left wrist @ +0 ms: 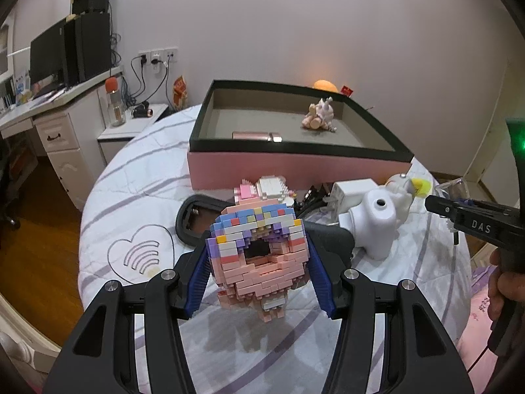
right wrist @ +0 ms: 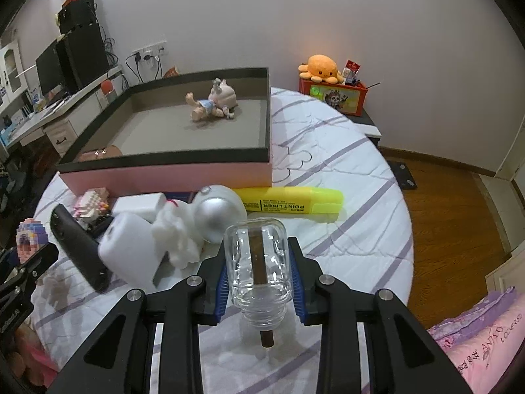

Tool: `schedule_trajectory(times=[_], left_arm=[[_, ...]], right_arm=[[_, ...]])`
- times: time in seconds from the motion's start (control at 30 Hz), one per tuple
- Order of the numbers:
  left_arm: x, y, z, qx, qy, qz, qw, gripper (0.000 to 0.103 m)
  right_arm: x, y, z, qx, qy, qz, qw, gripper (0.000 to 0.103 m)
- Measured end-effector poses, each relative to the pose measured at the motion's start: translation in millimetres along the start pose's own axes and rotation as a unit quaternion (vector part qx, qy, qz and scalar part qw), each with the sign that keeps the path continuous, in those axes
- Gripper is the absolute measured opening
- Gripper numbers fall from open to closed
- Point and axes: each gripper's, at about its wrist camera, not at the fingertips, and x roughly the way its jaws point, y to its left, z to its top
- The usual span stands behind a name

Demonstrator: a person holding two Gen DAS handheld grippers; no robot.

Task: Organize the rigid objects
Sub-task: 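Lower the donut and bottle into the pink box and open both grippers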

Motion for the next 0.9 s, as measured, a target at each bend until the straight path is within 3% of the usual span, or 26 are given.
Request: schedule_trajectory(times=[0.2,0.5,0.7,0.9], left_arm=[[-14.1,2.9,21.1,0.002,-0.015,-0.007,0.9999,0.055],[-13.4,3.5,90.6,0.016,-0.051,-0.015,0.9985,0.055],[20.0,-0.9,133.5,0.023,-0.045,-0.026,0.9984,0.055],[80.7,-13.9,160.4,0.031,-0.005,-0.036,0.9988,0.055]], right_arm=[[-27.4,4.8,16.6,-0.009,-0.031,0.004,0.999,0.032],[-33.2,20.7,70.2,-0.03,-0.065,0.041,0.997,0.032],[-5.9,36.6,114.0,-0.038,-0.06,0.08,0.994,0.032],[52.5,49.7,141.2,-0.036,-0.017,0.101,0.994,0.032]])
